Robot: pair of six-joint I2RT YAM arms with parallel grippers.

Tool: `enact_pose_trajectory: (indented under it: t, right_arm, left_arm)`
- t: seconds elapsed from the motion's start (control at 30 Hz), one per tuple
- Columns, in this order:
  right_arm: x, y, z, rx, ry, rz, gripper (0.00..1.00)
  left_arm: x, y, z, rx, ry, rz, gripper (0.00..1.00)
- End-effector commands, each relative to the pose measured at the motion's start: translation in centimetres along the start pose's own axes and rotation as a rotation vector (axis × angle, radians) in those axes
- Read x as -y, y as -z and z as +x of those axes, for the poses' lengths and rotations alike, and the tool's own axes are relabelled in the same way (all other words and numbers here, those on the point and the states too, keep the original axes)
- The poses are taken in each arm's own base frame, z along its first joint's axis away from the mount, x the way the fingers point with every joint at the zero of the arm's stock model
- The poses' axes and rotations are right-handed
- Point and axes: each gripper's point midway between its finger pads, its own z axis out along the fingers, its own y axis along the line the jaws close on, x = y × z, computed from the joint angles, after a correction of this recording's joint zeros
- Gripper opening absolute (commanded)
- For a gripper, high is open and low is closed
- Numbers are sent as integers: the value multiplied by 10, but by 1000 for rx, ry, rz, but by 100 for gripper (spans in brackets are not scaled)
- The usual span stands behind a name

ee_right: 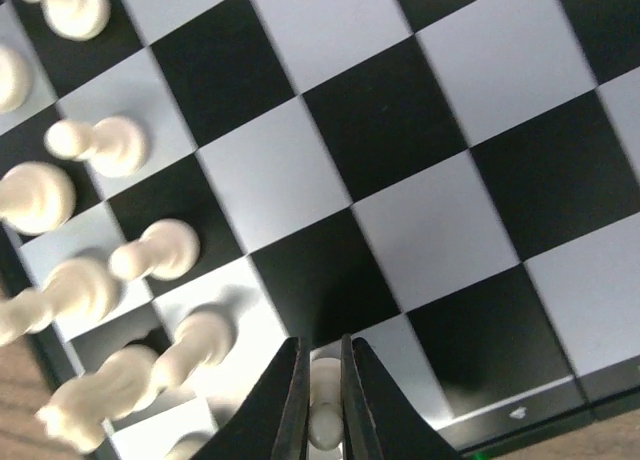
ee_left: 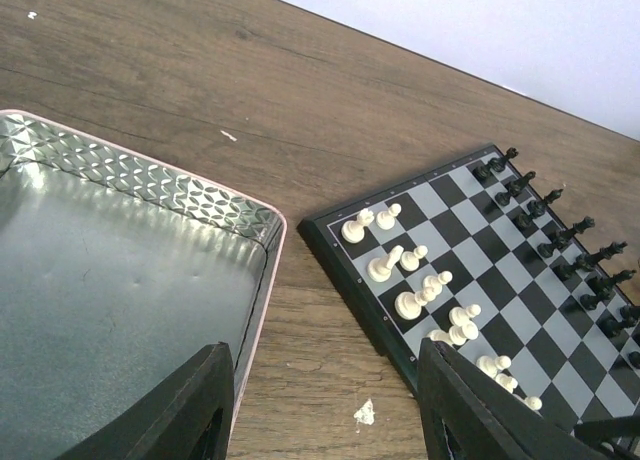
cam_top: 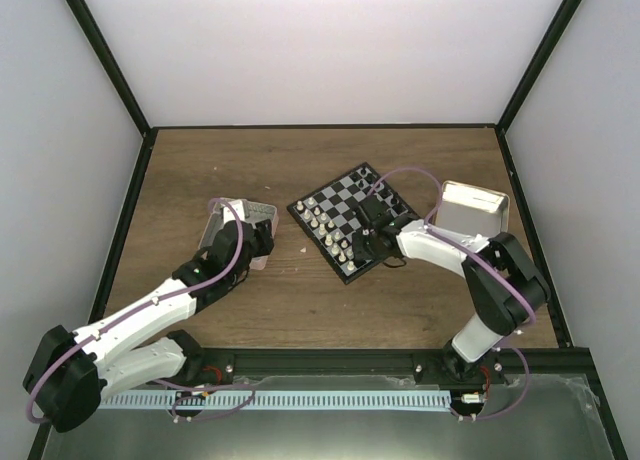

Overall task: Set up the chess pieces on the board
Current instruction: Pick up the chess piece from the storage box, then place the chess piece on the chessboard.

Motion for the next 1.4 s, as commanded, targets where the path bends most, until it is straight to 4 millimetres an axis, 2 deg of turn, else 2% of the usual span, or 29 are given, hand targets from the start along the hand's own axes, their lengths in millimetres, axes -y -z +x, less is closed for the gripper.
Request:
enact_pose_trajectory:
  t: [0.0,0.4,0.63,0.73,0.87,1.1,1.2,1.37]
  right_arm:
    - [-18,17,8,-6,19,-60,8]
    - [-20,12,29,-56,25,-73,8]
    - [-27,17,22,-22,28,-110,17]
    - [-29,17,16,0,23,-116,15]
    - [-27,12,17,-5,16,-104,8]
    - [-21,8,16,12,10,-73,7]
    - [-20,9,15,10,11,-64,11]
    - [-23,23,9,40,0,-88,30]
  left_arm:
    - [-4,-2,2,1,11,-8,53]
    - [-5,-4,3,-5,17,-11,53]
    - [-6,-3,1,1,28,-9,54]
    - [-6,-2,0,5,27,-9,54]
    - [-7,-1,0,3,26,-11,54]
    - [-9,0,1,3,26,-13,54]
    - [-9,1,-1,6,28,-13,54]
    - [-6,6,-7,15,29,-2,57]
